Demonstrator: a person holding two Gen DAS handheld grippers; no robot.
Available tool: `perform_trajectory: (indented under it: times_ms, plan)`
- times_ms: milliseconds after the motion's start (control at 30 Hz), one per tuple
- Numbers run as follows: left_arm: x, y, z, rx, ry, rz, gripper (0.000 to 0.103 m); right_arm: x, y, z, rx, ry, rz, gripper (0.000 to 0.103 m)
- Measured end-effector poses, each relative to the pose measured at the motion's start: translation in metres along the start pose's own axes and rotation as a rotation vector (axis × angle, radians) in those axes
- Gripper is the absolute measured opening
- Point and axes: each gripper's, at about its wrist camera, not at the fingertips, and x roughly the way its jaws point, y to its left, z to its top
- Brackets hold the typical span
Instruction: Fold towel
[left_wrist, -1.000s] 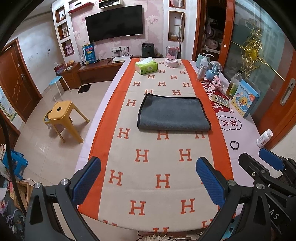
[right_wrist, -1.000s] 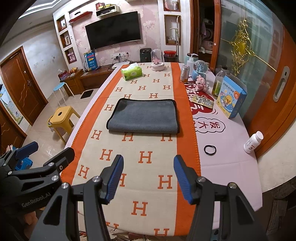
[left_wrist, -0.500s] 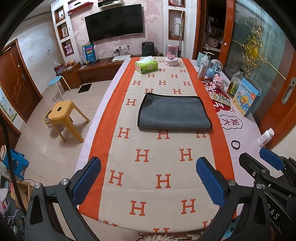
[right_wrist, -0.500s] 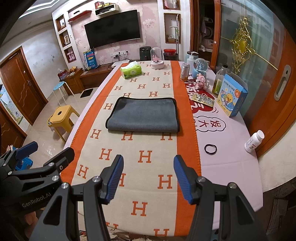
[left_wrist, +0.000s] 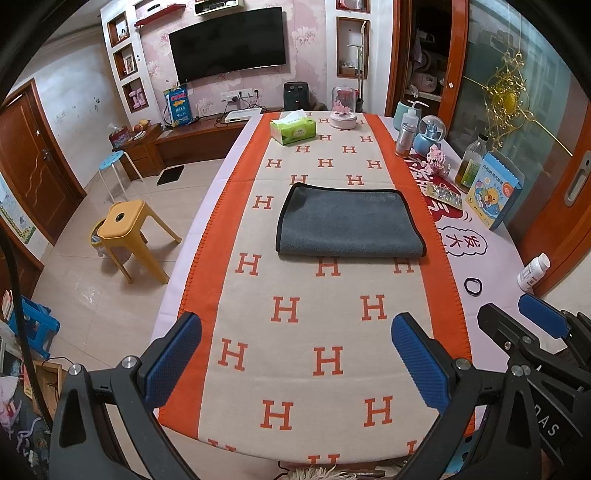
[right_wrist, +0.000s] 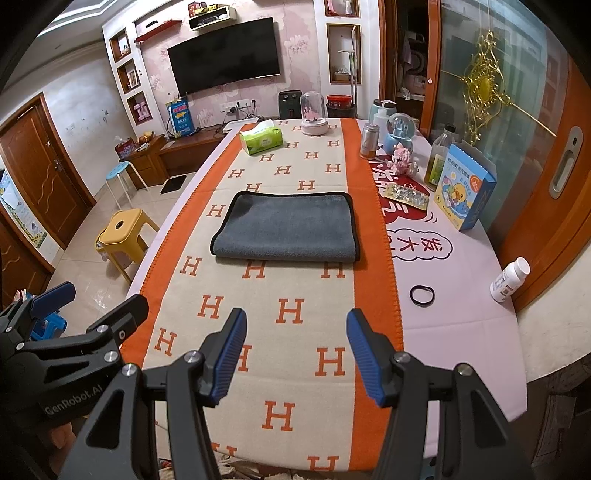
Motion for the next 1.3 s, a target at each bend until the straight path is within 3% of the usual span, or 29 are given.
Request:
perform_trajectory:
  times_ms: [1300]
  plan:
    - [0.01,0.009,-0.015,0.005,0.027,0.001,0.102,0.002,0.0,0.001,0.004,0.007,0.003,0.056]
